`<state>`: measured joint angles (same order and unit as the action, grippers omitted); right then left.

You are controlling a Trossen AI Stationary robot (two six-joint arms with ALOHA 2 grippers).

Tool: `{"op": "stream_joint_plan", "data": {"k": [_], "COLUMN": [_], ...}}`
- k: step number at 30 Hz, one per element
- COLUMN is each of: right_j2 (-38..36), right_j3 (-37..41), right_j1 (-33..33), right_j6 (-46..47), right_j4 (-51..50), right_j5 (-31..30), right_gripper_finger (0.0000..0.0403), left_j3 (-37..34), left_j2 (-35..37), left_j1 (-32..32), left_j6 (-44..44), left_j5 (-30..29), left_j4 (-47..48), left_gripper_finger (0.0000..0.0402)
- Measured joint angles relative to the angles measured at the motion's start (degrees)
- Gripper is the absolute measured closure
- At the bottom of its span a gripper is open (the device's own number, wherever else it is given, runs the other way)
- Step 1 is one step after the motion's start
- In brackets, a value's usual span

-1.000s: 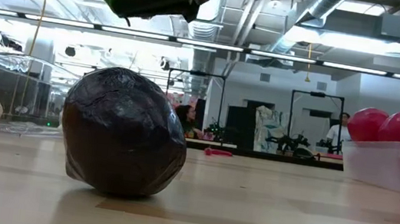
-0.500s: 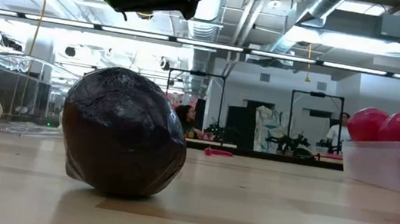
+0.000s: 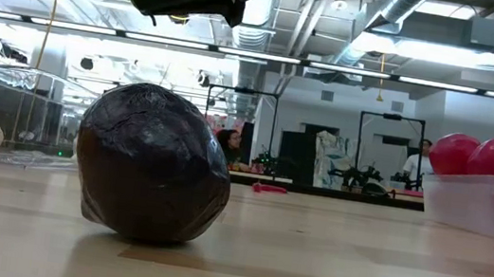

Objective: Sort produce into baskets
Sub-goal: Put the green chili pepper into the yellow bin

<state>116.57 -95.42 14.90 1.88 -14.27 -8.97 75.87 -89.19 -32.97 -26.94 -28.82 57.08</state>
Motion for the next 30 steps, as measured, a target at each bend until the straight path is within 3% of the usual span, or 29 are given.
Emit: {"op": "stream_joint_plan", "data": {"k": [4,10,14,18,24,30], "right_j2": [0.0,0.0,0.0,0.0,0.0,0.0], "right_j3": [0.0,0.0,0.0,0.0,0.0,0.0], "right_j1": [-0.1,-0.5,-1.2,-2.5,-5.1,-7.9], "right_j6": [0.1,0.2,0.2,0.2,1.7,2.2], "right_j4": [0.0,-0.3,-1.9,-4.3,-6.9,-6.7], "right_j5": [0.1,0.1,0.1,0.0,0.0,0.0], "right_gripper_finger": [0.0325,0.0265,0.0228,0.0208,0.0201,0.0201], "left_j3": [0.0,0.0,0.0,0.0,0.0,0.0], "left_j2": [0.0,0.0,0.0,0.0,0.0,0.0], "left_j1": [0.0,0.1,0.4,0.8,0.0,-4.4], "left_j6": [0.0,0.0,-0.2,-2.6,-14.7,-26.1], "left_j5": [0.0,1.1,7.6,17.7,31.4,33.7], "left_j4": [0.0,0.5,4.0,9.7,18.9,21.1], "left_gripper_finger": [0.0366,0.0361,0.0361,0.0361,0.0361,0.0359]}}
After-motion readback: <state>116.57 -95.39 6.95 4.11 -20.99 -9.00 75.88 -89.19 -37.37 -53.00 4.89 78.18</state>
